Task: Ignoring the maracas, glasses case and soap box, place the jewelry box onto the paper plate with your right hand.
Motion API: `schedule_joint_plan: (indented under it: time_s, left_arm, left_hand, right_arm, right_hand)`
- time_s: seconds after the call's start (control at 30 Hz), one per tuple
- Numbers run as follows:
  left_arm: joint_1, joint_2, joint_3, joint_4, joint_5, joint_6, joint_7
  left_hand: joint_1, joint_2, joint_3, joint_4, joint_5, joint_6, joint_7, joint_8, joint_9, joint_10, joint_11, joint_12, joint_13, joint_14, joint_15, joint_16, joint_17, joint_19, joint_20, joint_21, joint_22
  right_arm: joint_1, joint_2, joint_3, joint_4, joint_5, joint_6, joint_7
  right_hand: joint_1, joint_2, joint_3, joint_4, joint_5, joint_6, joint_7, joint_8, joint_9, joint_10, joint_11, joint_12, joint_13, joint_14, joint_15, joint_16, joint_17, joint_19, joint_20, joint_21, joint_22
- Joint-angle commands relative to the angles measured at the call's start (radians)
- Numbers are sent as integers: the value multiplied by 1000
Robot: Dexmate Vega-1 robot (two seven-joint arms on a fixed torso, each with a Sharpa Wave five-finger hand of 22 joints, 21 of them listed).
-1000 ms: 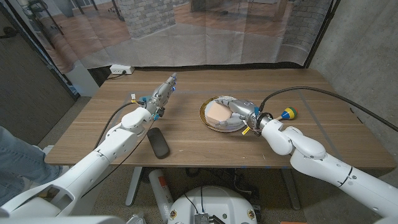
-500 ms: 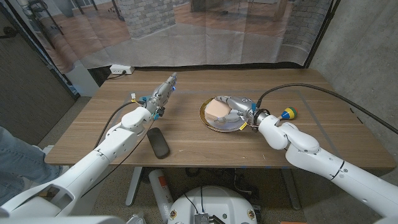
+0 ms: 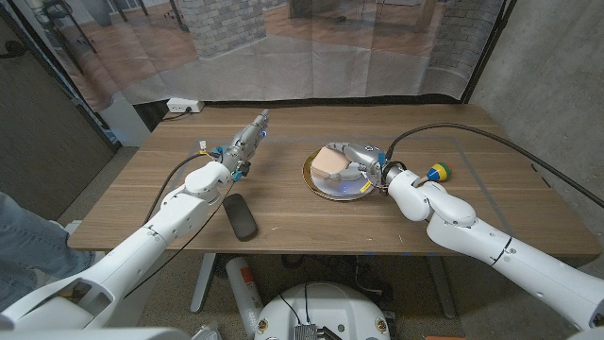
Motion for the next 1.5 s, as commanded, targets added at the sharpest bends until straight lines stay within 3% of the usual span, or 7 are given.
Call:
schedule_joint_plan:
  time_s: [0.03,0.87,1.5]
  left_arm:
    - [0,6,-3,-1,1,2,0]
    - [-11,2,-5,34,-8,-7,-20]
    - [11,15,-11,5,-7,10,5]
  left_hand:
    - [6,11,-2,-1,-6,6,0,2,4,-6,4,1,6,-32,1,2,3,-95,2,6,5]
    - [8,12,-5,-1,-6,7,0,2,4,-4,5,2,6,-32,0,2,3,-95,2,7,5]
    - [10,14,-7,-2,-7,7,1,1,4,-5,4,1,6,-32,0,2,3,-96,2,6,5]
  right_arm:
    - [41,24,-26,45,-14,-19,-9]
    - [129,76,-90,175,12,-80,21]
    - [125,72,-97,212,64,-105,-29]
  right_hand:
    - [124,140,68,48,-4,11,1,-2,4,118,-109,7,3,107,-184,3,3,3,-1,3,2]
    - [125,145,72,49,-12,19,-4,-3,4,125,-114,9,9,108,-190,0,11,-2,-1,-1,1]
    - [126,146,75,49,-17,21,-7,-6,5,130,-116,10,14,110,-191,-2,17,-2,-1,-2,1]
